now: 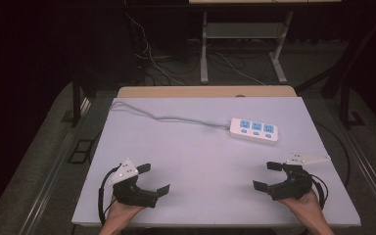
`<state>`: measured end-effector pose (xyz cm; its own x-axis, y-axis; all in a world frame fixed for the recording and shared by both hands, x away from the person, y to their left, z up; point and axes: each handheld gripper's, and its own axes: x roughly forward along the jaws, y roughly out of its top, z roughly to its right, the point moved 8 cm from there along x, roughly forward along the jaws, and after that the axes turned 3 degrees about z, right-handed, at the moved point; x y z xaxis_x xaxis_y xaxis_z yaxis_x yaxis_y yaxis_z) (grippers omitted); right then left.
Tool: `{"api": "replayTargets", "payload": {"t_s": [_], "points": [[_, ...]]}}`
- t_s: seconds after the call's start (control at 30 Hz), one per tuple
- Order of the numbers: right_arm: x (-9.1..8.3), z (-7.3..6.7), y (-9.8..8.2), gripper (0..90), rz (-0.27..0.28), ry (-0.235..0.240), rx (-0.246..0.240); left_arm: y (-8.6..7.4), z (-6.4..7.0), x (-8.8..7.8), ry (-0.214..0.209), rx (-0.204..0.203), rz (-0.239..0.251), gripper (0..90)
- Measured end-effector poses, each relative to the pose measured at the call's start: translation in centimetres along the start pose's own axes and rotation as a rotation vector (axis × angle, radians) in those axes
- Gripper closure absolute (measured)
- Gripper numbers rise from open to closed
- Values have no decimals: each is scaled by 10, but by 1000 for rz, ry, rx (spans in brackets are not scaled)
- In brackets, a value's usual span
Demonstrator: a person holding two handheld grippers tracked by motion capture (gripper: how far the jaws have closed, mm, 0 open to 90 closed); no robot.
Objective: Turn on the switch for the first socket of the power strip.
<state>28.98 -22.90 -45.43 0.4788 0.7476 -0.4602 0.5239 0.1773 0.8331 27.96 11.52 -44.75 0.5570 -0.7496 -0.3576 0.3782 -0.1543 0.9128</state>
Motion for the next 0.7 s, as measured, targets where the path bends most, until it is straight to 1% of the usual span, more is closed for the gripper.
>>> {"api": "replayTargets", "payload": {"t_s": [0.17, 0.33, 0.7], "points": [[-1, 0, -2, 2, -4, -1, 0, -1, 0, 1, -6, 5, -7, 0], [-2, -1, -2, 2, -8, 1, -4, -1, 2, 1, -8, 2, -7, 0], [0, 1, -6, 2, -32, -4, -2, -2, 1, 0, -11, 3, -12, 0]]}}
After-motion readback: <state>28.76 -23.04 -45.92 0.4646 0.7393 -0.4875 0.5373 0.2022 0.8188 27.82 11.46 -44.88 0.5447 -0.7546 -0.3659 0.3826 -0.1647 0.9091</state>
